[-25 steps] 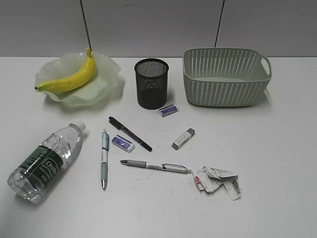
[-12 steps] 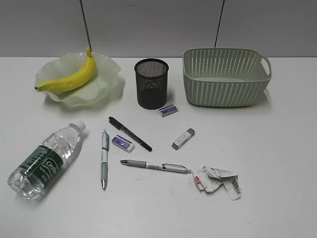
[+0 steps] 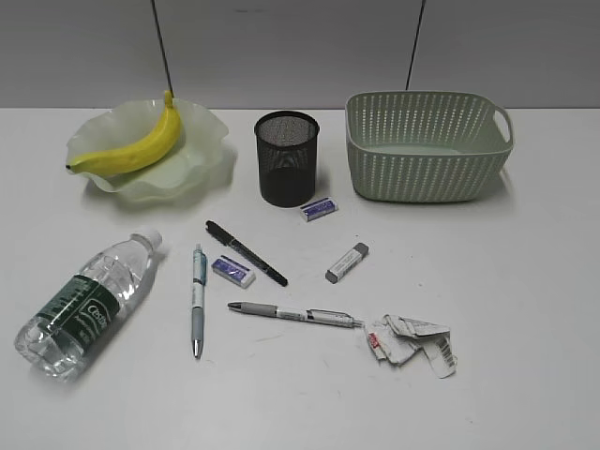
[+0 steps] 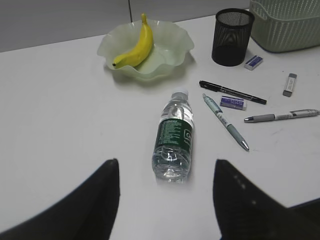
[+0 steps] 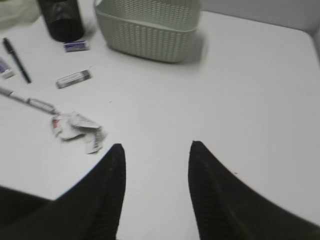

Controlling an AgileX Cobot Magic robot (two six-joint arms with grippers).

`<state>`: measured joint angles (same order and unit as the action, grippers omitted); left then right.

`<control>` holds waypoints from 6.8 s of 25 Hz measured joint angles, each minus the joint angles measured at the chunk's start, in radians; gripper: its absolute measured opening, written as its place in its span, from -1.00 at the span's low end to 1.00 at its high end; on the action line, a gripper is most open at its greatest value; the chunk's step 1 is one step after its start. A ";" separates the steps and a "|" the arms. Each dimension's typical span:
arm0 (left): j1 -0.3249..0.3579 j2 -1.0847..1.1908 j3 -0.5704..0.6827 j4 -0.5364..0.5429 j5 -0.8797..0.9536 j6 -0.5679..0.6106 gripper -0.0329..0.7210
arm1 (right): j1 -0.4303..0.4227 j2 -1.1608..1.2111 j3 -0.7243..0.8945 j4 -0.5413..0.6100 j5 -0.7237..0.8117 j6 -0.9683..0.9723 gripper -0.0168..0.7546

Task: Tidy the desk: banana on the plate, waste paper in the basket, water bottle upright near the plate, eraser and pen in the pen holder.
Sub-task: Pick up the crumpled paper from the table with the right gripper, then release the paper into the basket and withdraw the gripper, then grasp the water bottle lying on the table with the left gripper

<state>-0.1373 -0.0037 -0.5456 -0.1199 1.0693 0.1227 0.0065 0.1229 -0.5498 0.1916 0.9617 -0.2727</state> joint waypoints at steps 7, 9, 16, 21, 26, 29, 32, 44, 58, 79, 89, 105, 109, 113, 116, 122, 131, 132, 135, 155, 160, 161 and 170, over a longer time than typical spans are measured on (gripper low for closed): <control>0.000 -0.002 0.005 0.005 -0.001 0.000 0.24 | 0.053 0.381 -0.071 0.240 -0.051 -0.297 -0.07; -0.002 -0.002 0.006 0.006 -0.001 0.000 0.24 | 0.102 0.490 -0.108 0.243 -0.061 -0.327 -0.07; -0.008 -0.002 0.006 0.006 -0.001 0.000 0.24 | 0.291 0.915 -0.206 0.241 -0.106 -0.439 0.11; -0.008 -0.002 0.006 0.007 -0.001 0.000 0.24 | 0.387 1.184 -0.276 0.189 -0.175 -0.468 0.26; -0.008 -0.002 0.006 0.007 -0.001 0.000 0.24 | 0.426 1.421 -0.370 0.149 -0.213 -0.471 0.32; -0.008 -0.002 0.006 0.007 -0.001 0.000 0.24 | 0.429 1.539 -0.404 0.142 -0.218 -0.472 0.32; -0.008 -0.002 0.006 0.007 -0.001 0.000 0.24 | 0.445 1.637 -0.409 0.125 -0.227 -0.472 0.32; -0.008 -0.002 0.006 0.007 -0.001 0.000 0.24 | 0.472 1.792 -0.409 0.082 -0.373 -0.425 0.33; -0.008 -0.002 0.006 0.007 -0.001 0.000 0.24 | 0.472 1.735 -0.430 0.064 -0.195 -0.407 -0.79; -0.008 -0.002 0.006 0.007 -0.001 0.000 0.24 | 0.276 1.679 -0.852 -0.334 -0.495 0.042 -0.79; -0.008 -0.002 0.006 0.007 -0.001 0.000 0.24 | 0.268 2.031 -1.200 -0.260 -0.402 0.069 -0.23; -0.008 -0.002 0.006 0.007 -0.001 0.000 0.24 | 0.268 1.847 -1.325 -0.162 0.217 0.162 0.53; -0.008 -0.002 0.006 0.007 -0.001 -0.001 0.24 | 0.268 1.677 -1.309 -0.152 0.242 0.190 0.53; -0.008 -0.002 0.006 0.007 -0.001 -0.001 0.24 | 0.268 1.459 -1.198 -0.151 0.243 0.200 0.53; -0.008 -0.002 0.006 0.007 -0.001 -0.001 0.24 | 0.268 1.288 -1.055 -0.149 0.244 0.201 0.53; -0.008 -0.002 0.006 0.007 -0.001 -0.001 0.24 | 0.268 0.922 -0.669 -0.136 0.248 0.204 0.53; -0.008 0.006 0.006 0.007 -0.002 -0.001 0.24 | 0.268 0.351 -0.197 -0.061 0.254 0.204 0.53; -0.008 0.014 0.006 0.006 -0.002 -0.001 0.24 | 0.268 0.297 -0.161 -0.061 0.254 0.204 0.53; -0.015 0.050 0.006 -0.004 -0.004 -0.001 0.24 | 0.268 0.122 -0.077 -0.067 0.247 0.204 0.53; -0.028 0.888 -0.093 -0.250 -0.431 0.200 0.28 | 0.268 -0.130 0.001 -0.088 0.186 0.204 0.53; -0.028 1.252 -0.237 -0.249 -0.391 0.215 0.61 | 0.268 -0.130 0.001 -0.099 0.177 0.204 0.53; -0.028 1.311 -0.277 -0.249 -0.378 0.217 0.64 | 0.268 -0.130 0.002 -0.101 0.173 0.204 0.53; -0.103 1.725 -0.533 -0.176 -0.267 0.206 0.68 | 0.268 -0.130 0.004 -0.127 0.165 0.204 0.53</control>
<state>-0.2402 1.7214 -1.0787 -0.2958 0.8020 0.3287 0.2741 -0.0067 -0.5455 0.0643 1.1264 -0.0688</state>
